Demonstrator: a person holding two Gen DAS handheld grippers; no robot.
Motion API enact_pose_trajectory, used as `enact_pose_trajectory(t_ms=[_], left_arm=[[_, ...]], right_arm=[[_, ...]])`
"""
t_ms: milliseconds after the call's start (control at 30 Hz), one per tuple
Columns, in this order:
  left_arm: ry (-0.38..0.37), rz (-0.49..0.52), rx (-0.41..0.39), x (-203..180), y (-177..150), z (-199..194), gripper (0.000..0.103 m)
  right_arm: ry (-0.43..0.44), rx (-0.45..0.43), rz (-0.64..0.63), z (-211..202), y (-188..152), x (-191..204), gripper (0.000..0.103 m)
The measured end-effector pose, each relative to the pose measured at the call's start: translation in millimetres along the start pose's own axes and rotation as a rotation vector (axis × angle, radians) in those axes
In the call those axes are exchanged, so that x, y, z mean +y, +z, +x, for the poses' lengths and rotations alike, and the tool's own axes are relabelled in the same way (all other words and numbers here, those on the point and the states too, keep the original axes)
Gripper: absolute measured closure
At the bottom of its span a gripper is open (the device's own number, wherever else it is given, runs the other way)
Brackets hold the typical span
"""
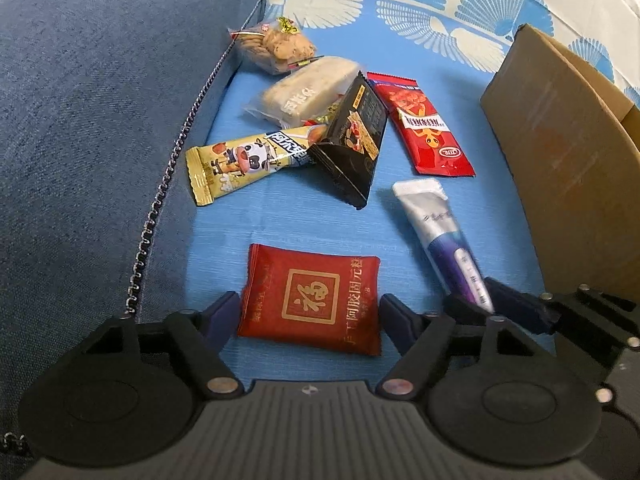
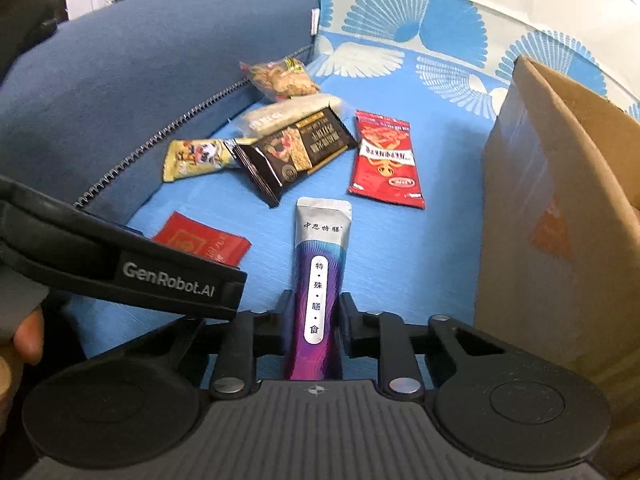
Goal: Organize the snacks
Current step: 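Grasp the red gold-character packet with the left gripper while the right holds the tube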
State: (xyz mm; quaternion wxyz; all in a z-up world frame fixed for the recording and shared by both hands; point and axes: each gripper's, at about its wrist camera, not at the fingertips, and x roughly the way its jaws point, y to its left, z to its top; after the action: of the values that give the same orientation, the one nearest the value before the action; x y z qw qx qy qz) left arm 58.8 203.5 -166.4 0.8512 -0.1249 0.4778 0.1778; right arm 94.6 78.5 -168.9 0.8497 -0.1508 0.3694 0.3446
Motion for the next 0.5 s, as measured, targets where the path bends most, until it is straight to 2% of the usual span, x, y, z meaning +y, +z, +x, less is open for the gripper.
enact_pose_trajectory(t_ms=[33,200,500], left_arm=[[-0.009,-0.004,-0.007,1.0,-0.1,-1.5,0.030],[-0.057,-0.028,-0.049,6.2,-2.3,-12.5,0.035],[-0.168,-0.040,-0.210,14.3,-13.7,-49.7,0.035]], right_arm=[[0.001,-0.012,-0.001,-2.5,-0.4,-1.3,0.082],[-0.002,-0.084,-0.025,-23.0,-0.4,0.5,0.084],[-0.053,-0.139,-0.082,-61.2,7.8,4.2,0.085]])
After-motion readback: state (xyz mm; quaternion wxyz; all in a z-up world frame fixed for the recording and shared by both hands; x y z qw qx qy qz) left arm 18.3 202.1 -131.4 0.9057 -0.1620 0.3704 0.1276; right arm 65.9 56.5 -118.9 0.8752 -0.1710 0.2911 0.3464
